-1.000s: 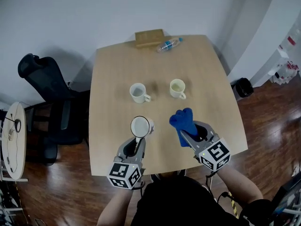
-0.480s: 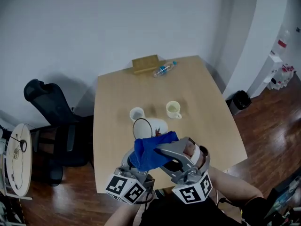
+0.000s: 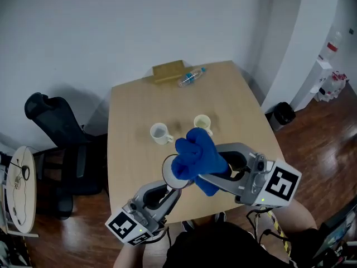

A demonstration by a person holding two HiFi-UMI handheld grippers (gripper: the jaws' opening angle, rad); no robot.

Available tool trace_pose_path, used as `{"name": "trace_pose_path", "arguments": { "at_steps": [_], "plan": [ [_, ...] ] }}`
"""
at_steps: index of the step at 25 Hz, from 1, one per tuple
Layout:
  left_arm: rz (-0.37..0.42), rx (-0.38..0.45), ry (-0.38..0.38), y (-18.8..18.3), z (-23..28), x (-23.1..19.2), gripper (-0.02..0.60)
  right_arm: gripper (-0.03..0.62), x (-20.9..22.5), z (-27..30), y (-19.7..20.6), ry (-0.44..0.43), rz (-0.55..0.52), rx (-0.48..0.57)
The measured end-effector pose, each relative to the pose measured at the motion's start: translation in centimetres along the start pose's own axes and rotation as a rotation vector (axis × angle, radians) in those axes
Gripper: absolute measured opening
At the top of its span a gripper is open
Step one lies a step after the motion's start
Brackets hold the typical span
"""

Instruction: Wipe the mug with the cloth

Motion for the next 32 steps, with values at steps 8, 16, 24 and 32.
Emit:
{"name": "trace_pose_path", "arguments": {
  "at_steps": [8, 16, 24, 32],
  "plan": [
    [0.060, -0.101, 0.436, 0.3, -1.4, 3.5, 0.063, 0.121, 4.5, 1.4, 4.5, -0.772, 0.530, 0.093],
    [0.065, -0.062, 0.662, 0.4, 0.1, 7.3, 0.064, 0.120, -0.5, 5.5, 10.0, -1.316, 0.980, 0.197],
    [0.046, -0.007, 0.597, 0.2, 0.5, 7.9, 0.064, 0.120, -0.7, 5.9, 10.5, -1.252, 0.980, 0.245],
    [-0.150, 0.203, 0.032, -2.3, 0.2, 2.2, 0.063, 0.120, 6.6, -4.8, 0.9, 0.000, 0.312, 0.412]
  ]
}}
Point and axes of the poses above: the fingertips, and each gripper's own axes: z forward along the fingers, x to its right, y out of its underside, the point moved 10 cm from there along -z, backward along the fingers, and after that the axes turned 11 degrees about -x, right-handed, at the moved point
